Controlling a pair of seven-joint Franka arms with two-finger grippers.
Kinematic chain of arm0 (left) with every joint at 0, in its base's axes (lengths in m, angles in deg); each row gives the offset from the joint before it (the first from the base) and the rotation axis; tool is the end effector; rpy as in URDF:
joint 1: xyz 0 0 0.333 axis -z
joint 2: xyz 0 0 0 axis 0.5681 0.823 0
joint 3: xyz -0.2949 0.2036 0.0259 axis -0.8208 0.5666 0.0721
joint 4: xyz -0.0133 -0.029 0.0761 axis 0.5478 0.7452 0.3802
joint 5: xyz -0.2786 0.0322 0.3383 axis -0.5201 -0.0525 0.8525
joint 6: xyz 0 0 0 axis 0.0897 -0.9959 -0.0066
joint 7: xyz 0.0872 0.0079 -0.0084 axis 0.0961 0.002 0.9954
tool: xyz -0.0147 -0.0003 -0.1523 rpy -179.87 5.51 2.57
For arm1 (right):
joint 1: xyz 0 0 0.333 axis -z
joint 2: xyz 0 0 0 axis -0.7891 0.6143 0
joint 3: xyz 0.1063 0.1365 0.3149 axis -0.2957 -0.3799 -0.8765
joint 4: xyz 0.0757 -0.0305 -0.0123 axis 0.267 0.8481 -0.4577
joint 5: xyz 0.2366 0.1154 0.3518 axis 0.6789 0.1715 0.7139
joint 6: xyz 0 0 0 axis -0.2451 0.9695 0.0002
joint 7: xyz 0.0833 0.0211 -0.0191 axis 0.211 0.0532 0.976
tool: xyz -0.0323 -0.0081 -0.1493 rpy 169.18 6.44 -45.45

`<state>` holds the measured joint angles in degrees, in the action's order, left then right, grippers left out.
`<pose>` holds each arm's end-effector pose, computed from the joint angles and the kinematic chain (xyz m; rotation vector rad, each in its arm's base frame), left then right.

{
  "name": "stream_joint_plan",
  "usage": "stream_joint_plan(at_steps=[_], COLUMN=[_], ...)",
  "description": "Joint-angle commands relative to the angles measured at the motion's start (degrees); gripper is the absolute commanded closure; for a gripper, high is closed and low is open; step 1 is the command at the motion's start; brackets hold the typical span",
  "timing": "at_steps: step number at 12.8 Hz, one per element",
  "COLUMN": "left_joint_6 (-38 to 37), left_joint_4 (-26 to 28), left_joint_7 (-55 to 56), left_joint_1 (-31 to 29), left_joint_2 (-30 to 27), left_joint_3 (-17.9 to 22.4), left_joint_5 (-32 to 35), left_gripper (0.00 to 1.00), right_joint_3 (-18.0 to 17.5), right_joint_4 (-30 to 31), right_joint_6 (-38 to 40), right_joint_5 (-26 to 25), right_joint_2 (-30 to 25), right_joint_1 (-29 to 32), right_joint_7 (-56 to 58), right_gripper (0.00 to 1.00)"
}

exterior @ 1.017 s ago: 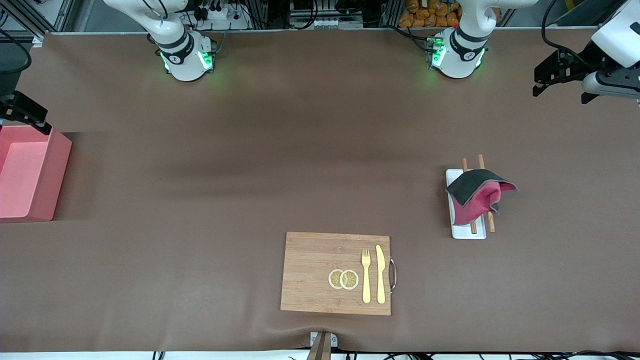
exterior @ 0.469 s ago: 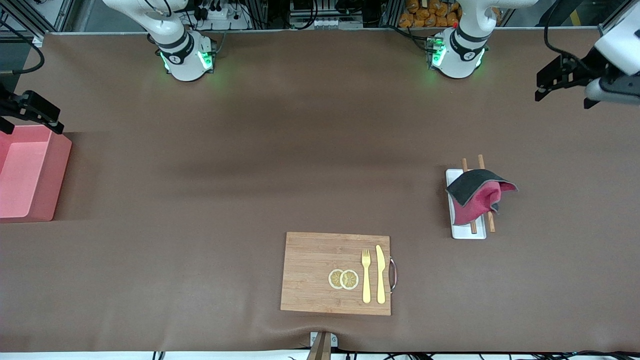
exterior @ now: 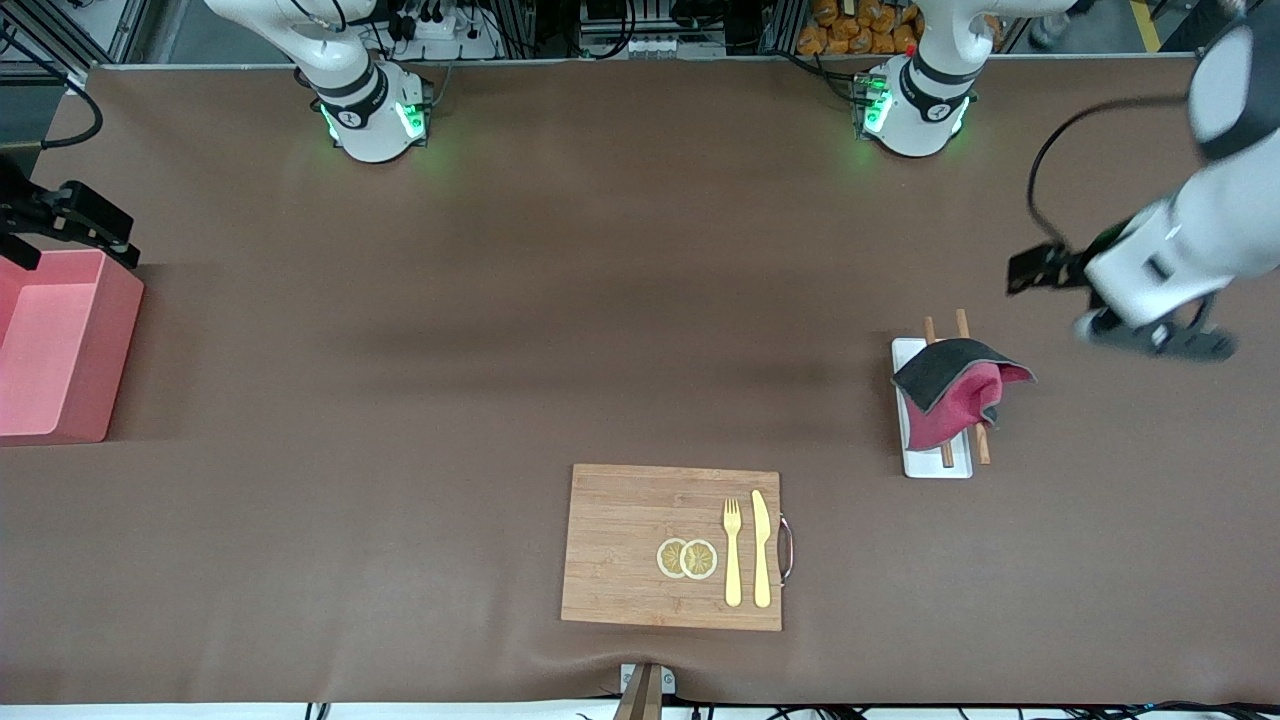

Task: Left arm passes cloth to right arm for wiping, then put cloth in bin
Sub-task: 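Grasp the pink-grey cloth with the left gripper and lift it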

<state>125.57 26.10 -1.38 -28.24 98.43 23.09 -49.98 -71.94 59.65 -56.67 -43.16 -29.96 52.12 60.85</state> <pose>0.6457 -0.0759 0.4933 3.0476 -0.2483 -0.3447 0.5950 -0.0063 0.6632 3.0984 0.0457 0.0844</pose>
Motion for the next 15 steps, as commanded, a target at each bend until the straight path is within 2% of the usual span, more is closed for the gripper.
stream_joint_plan(at_steps=[1,3,6,11,14,15], left_joint_6=[3.45,7.58,10.58,10.58,10.50,10.50], left_joint_4=[-0.22,2.07,1.99,2.60,2.78,2.78], left_joint_7=[-1.20,-1.29,-1.29,-1.99,-2.25,-2.25], left_joint_1=[-3.21,-5.05,-5.58,-5.41,-5.32,-5.50], left_joint_2=[5.79,7.72,11.60,15.38,16.26,16.26], left_joint_3=[-0.25,-0.25,-0.33,-0.42,-0.42,-0.42], left_joint_5=[-4.28,-4.74,-5.52,-6.50,-6.50,-6.50], left_gripper=[0.00,0.00,0.00,0.00,0.44,0.52], right_joint_3=[0.28,0.28,0.28,0.28,0.36,0.36], right_joint_4=[0.26,0.17,0.18,0.26,0.09,0.09], right_joint_6=[0.39,1.18,1.98,2.06,2.24,2.33], right_joint_5=[-0.04,-0.04,0.05,0.14,0.14,0.49], right_joint_2=[-0.23,-0.05,0.21,0.74,0.83,0.83], right_joint_1=[-0.11,-0.02,0.07,-0.02,0.24,0.16], right_joint_7=[-0.86,-0.86,-0.86,-0.86,-0.60,-0.68], right_gripper=[0.00,0.00,0.00,0.00,0.00,0.00])
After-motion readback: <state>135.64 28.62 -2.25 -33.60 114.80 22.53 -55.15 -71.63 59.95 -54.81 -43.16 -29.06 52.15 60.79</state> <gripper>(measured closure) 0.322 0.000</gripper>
